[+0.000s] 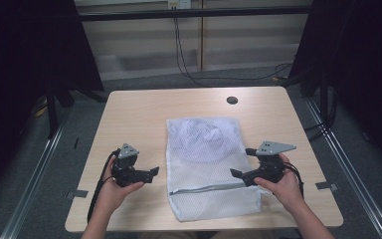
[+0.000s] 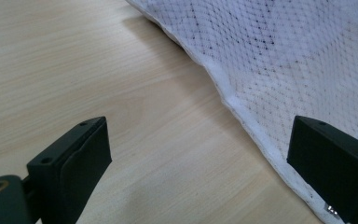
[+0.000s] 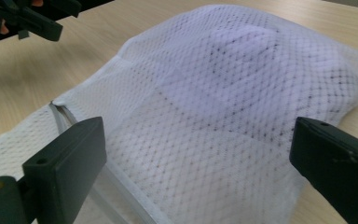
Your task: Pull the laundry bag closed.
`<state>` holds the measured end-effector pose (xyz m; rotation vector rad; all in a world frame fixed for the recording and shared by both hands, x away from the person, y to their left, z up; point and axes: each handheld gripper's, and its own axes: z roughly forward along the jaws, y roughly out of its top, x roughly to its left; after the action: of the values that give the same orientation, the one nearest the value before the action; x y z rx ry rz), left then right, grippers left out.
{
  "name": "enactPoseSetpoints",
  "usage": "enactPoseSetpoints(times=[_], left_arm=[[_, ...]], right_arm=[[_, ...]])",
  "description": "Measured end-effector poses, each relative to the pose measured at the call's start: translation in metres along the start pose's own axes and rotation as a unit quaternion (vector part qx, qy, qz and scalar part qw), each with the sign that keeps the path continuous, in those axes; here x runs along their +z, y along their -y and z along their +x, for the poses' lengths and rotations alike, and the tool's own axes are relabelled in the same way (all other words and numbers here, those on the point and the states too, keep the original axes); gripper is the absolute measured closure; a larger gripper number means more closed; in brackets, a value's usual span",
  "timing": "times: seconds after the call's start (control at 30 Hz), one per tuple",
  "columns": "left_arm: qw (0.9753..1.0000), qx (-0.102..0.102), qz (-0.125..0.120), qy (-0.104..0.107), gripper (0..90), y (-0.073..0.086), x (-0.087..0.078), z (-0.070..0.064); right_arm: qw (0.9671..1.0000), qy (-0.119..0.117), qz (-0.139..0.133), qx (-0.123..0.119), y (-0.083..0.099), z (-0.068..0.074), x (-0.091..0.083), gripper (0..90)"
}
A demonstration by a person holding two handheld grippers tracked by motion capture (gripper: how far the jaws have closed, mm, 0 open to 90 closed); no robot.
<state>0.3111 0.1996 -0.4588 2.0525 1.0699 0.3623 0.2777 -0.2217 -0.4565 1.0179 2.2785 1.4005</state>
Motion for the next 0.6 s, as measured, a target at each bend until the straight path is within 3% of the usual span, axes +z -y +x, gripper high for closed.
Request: enactPoseSetpoints(times=[0.1, 0.2, 0.4, 0.6], left_arm=[[0.9999, 0.011, 0.007, -0.004, 5.6, 0.001, -0.001, 0.0], [1.0, 0.003, 0.003, -0.001, 5.6, 0.001, -0.001, -0.001], [1.0, 0.004, -0.003, -0.005, 5.6, 0.003, -0.004, -0.001], [1.0, 0.003, -0.006, 0.0, 5.6, 0.002, -0.006, 0.0]], right_arm=[[1.0, -0.003, -0.001, -0.005, -0.004, 0.003, 0.003, 4.3], [0.9999, -0.007, 0.004, -0.01, -0.008, 0.006, 0.007, 5.0], [0.9993, -0.019, 0.017, -0.028, -0.012, 0.017, 0.021, 5.9], [0.9988, -0.037, 0.018, -0.027, -0.017, 0.027, 0.033, 5.8]])
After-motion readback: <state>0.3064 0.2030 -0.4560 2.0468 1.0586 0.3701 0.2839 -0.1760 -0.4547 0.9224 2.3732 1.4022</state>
